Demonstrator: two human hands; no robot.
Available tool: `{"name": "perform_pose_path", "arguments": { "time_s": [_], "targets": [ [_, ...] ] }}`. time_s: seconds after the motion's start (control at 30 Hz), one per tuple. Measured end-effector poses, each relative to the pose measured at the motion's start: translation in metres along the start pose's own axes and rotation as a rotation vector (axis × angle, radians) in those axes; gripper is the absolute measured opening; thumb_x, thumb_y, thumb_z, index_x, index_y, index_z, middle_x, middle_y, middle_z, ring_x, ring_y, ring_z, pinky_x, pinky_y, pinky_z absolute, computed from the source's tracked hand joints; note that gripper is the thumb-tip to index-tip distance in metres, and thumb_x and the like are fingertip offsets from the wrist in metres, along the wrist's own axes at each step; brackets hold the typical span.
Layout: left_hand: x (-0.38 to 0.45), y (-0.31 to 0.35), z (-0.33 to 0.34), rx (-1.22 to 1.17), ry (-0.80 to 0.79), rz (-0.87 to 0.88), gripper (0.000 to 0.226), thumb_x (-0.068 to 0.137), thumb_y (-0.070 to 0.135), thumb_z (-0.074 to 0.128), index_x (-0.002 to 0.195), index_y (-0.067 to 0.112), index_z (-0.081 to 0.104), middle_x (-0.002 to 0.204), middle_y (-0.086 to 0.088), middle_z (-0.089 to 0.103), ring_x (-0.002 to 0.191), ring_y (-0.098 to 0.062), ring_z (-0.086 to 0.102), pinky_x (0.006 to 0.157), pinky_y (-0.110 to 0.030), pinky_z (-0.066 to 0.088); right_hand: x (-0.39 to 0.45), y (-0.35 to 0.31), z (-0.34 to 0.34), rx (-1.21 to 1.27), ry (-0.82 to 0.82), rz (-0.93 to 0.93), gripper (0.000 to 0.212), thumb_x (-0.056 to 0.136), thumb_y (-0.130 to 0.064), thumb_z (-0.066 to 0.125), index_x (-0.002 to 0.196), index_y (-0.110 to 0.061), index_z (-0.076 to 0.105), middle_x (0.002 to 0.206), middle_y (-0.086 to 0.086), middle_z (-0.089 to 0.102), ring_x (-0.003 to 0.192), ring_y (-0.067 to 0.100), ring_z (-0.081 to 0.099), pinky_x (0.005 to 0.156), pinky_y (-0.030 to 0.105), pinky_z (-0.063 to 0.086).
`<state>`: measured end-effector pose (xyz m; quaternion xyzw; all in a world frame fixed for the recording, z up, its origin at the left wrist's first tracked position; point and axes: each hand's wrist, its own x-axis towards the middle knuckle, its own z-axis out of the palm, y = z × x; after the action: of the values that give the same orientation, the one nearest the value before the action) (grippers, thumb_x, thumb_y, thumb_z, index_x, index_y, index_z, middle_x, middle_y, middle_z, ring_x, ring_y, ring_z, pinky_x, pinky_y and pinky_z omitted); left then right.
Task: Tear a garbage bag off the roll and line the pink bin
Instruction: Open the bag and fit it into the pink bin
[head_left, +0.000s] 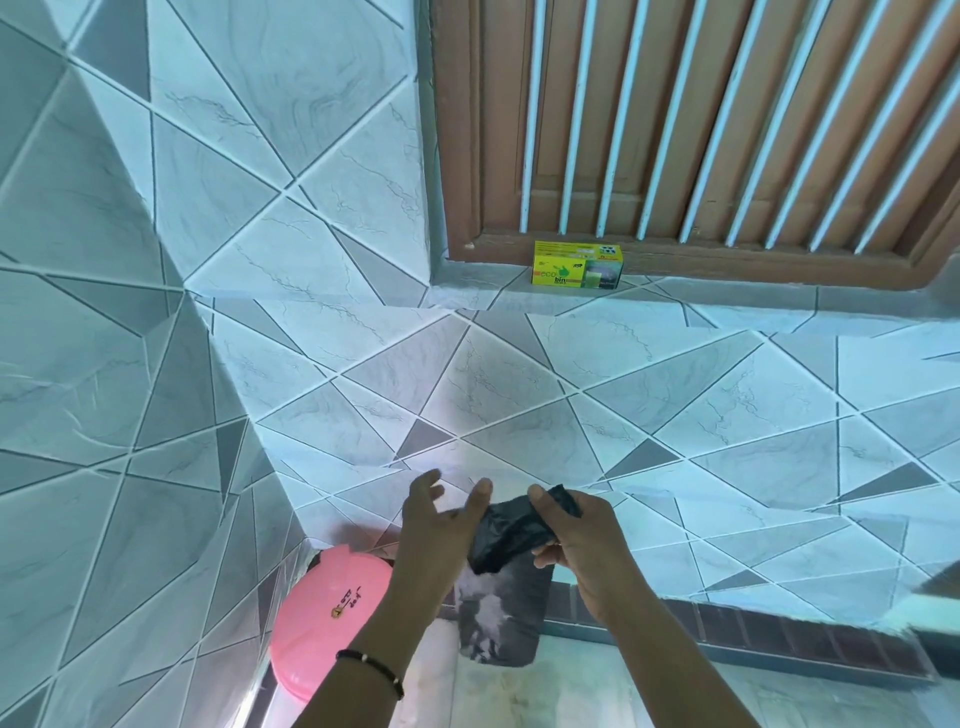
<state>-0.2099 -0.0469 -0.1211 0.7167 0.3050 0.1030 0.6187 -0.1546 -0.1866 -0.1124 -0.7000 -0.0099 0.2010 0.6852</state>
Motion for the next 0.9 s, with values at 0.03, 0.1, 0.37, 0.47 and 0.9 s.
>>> {"name": "perform_pose_path", "arguments": {
  "time_s": [0.03, 0.1, 0.37, 0.47, 0.9],
  "targets": [
    [-0.004, 0.002, 0.0, 0.104, -0.041, 0.103, 0.071, 0.071, 0.061, 0.062, 0.129, 0.023, 0.046, 0.123, 0.007, 0.05, 0.106, -0.013, 0.055, 0.087, -0.024, 0.044, 0.0, 0.0, 0.0, -0.015, 0.011, -0.004, 0.029, 0.084, -0.029, 0.067, 0.082, 0.0, 0.068, 0.063, 0.013, 0.067, 0.051, 0.023, 0.06, 0.047, 0.027, 0.054],
    [-0.008, 0.004, 0.0, 0.282, -0.17, 0.263, 0.053, 0.072, 0.056, 0.069, 0.115, 0.028, 0.058, 0.113, 0.012, 0.062, 0.103, -0.005, 0.058, 0.082, -0.014, 0.042, -0.001, 0.0, 0.002, -0.034, 0.014, -0.013, 0.034, 0.084, -0.032, 0.067, 0.083, 0.002, 0.068, 0.067, 0.016, 0.068, 0.057, 0.028, 0.062, 0.051, 0.031, 0.054],
    [-0.003, 0.004, 0.01, 0.424, -0.161, 0.419, 0.033, 0.079, 0.035, 0.051, 0.066, 0.007, 0.064, 0.061, -0.01, 0.065, 0.064, -0.028, 0.062, 0.068, -0.043, 0.051, -0.005, -0.001, -0.002, -0.018, -0.021, -0.026, 0.034, 0.082, -0.036, 0.068, 0.078, -0.003, 0.07, 0.068, 0.014, 0.067, 0.058, 0.024, 0.061, 0.048, 0.03, 0.05],
    [0.006, -0.003, 0.004, 0.323, -0.006, 0.323, 0.035, 0.089, 0.025, 0.051, 0.058, 0.008, 0.053, 0.053, -0.007, 0.054, 0.055, -0.029, 0.053, 0.06, -0.036, 0.049, -0.01, -0.005, -0.01, 0.144, -0.043, -0.009, 0.04, 0.076, -0.036, 0.069, 0.08, 0.003, 0.066, 0.057, 0.013, 0.063, 0.047, 0.021, 0.055, 0.042, 0.024, 0.046],
    [-0.003, -0.02, -0.006, 0.799, -0.152, 0.323, 0.066, 0.084, 0.047, 0.054, 0.141, 0.023, 0.031, 0.141, -0.002, 0.041, 0.128, -0.024, 0.043, 0.108, -0.037, 0.035, -0.007, -0.003, -0.023, 0.28, 0.172, -0.132, 0.024, 0.091, -0.013, 0.057, 0.072, 0.002, 0.06, 0.067, 0.018, 0.063, 0.063, 0.028, 0.065, 0.062, 0.031, 0.06]
  ]
}}
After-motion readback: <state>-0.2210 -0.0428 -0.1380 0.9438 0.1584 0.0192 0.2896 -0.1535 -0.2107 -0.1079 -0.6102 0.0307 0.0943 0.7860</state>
